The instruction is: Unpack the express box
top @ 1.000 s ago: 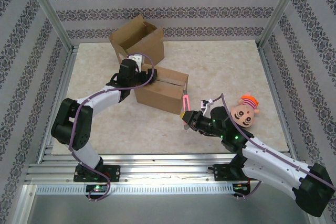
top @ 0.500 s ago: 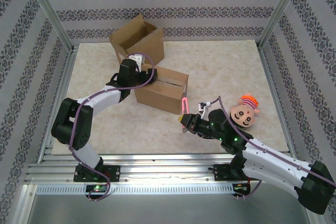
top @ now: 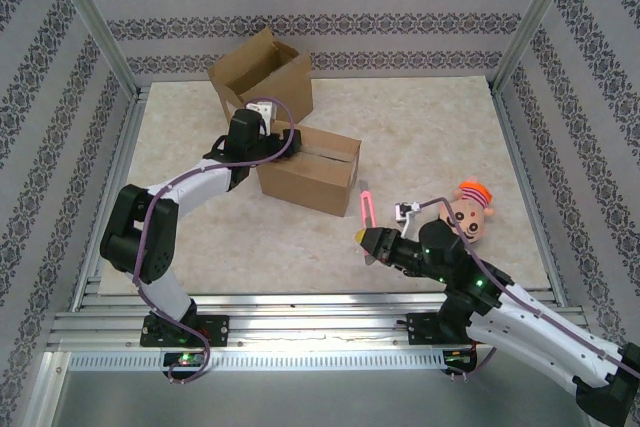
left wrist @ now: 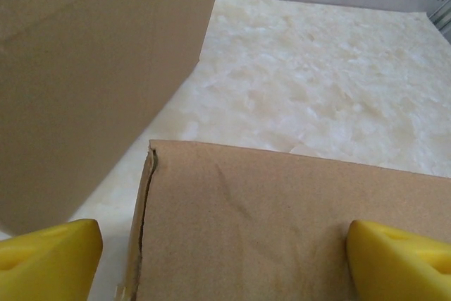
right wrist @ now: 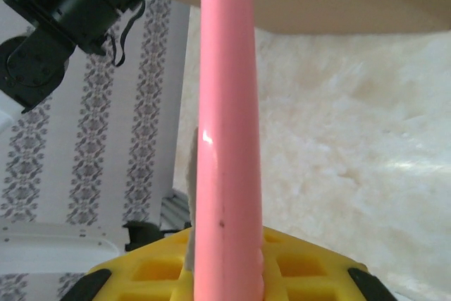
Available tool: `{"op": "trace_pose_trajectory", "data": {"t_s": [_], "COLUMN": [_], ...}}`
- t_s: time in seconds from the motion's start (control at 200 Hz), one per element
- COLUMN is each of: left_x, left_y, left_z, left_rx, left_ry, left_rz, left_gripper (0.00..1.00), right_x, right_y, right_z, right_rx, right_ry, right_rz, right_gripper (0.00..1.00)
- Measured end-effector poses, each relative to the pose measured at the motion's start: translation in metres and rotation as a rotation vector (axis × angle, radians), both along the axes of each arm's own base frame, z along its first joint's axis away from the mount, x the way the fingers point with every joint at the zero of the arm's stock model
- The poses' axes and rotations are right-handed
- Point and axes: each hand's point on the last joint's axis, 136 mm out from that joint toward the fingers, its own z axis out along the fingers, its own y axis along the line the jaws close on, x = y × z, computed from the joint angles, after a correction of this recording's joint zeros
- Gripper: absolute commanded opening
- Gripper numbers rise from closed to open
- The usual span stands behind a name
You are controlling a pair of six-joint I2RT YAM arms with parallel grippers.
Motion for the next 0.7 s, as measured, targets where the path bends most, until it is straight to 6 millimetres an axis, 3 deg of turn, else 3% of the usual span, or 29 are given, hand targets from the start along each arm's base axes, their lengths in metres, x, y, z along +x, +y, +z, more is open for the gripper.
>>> {"op": "trace_pose_trajectory", "data": {"t_s": [0.095, 0.22, 0.36, 0.495, 0.56, 0.635, 0.7], "left_x": [-0.004, -0.014, -0.018, -0.001, 0.009, 0.022, 0.033], "left_y": [0.001, 0.003, 0.004, -0.001, -0.005, -0.01, -0.015], "left_z": [0.003, 0.014, 0.045, 0.105, 0.123, 0.126, 0.112], "left_rx": [0.007, 0.043, 0.098, 0.099, 0.098, 0.104, 0.123], "left_ry": [0.043, 0.12, 0.162, 0.081, 0.047, 0.044, 0.073], "left_rz": [0.0, -0.009, -0.024, -0.035, -0.04, -0.046, -0.054], "left_gripper": [0.93, 0.95, 0.95, 0.94, 0.94, 0.94, 0.94], "right_x": [0.005, 0.017, 0.031, 0.037, 0.039, 0.041, 0.044], "right_y": [-0.013, -0.028, -0.033, -0.022, -0.014, -0.005, 0.0], "right_z": [0.004, -0.006, -0.027, -0.044, -0.05, -0.056, -0.063], "right_rx": [-0.052, -0.194, -0.372, -0.509, -0.549, -0.569, -0.583], "right_ry": [-0.035, -0.043, -0.036, -0.057, -0.072, -0.083, -0.082], "right_rz": [-0.051, -0.124, -0.176, -0.194, -0.216, -0.252, -0.294], "right_gripper": [0.0, 0.0, 0.0, 0.0, 0.0, 0.0, 0.0]}}
